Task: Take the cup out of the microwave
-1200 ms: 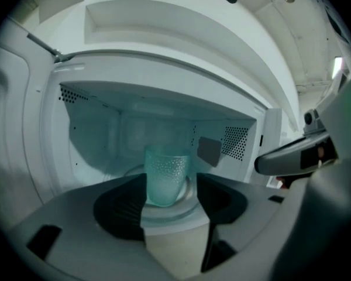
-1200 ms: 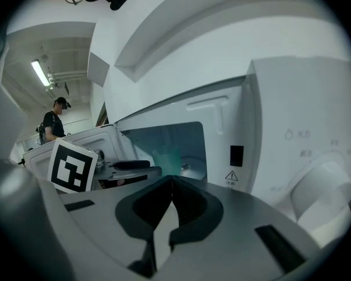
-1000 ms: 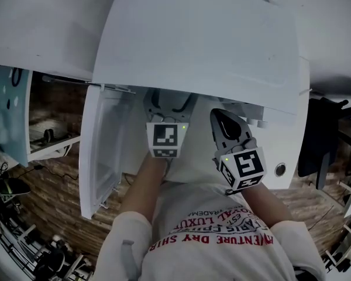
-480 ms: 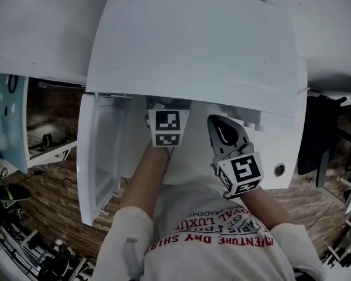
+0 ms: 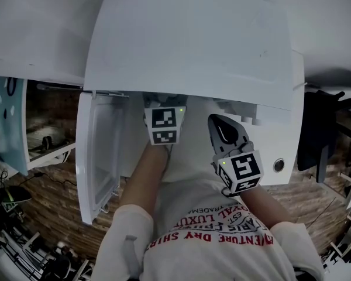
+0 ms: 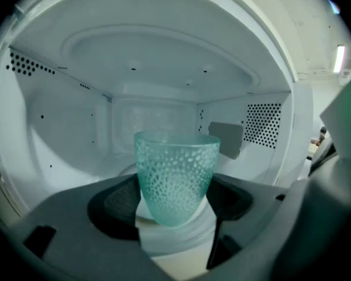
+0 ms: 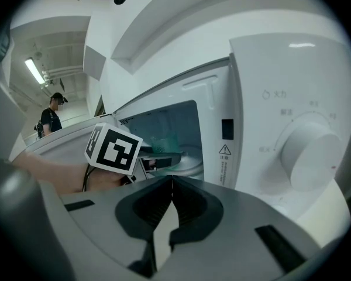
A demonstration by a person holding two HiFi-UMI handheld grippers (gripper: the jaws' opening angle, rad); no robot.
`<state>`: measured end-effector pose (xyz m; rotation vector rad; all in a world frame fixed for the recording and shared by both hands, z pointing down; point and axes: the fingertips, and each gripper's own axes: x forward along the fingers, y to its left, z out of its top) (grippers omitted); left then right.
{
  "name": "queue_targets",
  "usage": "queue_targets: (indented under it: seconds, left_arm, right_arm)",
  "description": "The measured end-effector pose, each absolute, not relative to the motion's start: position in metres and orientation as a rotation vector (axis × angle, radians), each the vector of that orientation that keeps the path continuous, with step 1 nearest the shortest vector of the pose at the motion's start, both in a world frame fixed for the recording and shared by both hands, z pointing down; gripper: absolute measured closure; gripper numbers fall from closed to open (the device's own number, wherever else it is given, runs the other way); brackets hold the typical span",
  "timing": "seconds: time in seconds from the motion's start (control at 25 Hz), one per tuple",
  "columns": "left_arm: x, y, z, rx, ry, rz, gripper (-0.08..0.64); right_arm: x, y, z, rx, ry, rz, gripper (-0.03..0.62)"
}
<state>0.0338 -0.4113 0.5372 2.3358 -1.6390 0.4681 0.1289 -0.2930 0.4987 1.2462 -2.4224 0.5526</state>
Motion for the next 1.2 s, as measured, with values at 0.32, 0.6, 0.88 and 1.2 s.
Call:
queue_targets:
  seconds: [0.32,0.6,0.88,1.2]
  left_arm:
    - [0.041,-0.369,0.530,2.381,-1.562,0.453,0.209]
    - [0.042,-0.312,0.514,2.457,-1.479,0.466,0.209]
    - [0.037,-0.274,0.457,2.584,-1.483,0.397,0.209]
    - [0.036,-0.255,0.385,2.692,-1.466,0.297,0.209]
  right_arm:
    - [0.126,-0.277,0.492,1.274,-2.420,0.540,0.580]
    - [0.117,-0.255,0.484,1.314,-2.418,0.514,0.580]
    - [0.118,-0.253,0.450,1.417,-2.456,0.394,0.580]
    - [0.127,-0.257,0.388,1.569,-2.505,0.243,0.580]
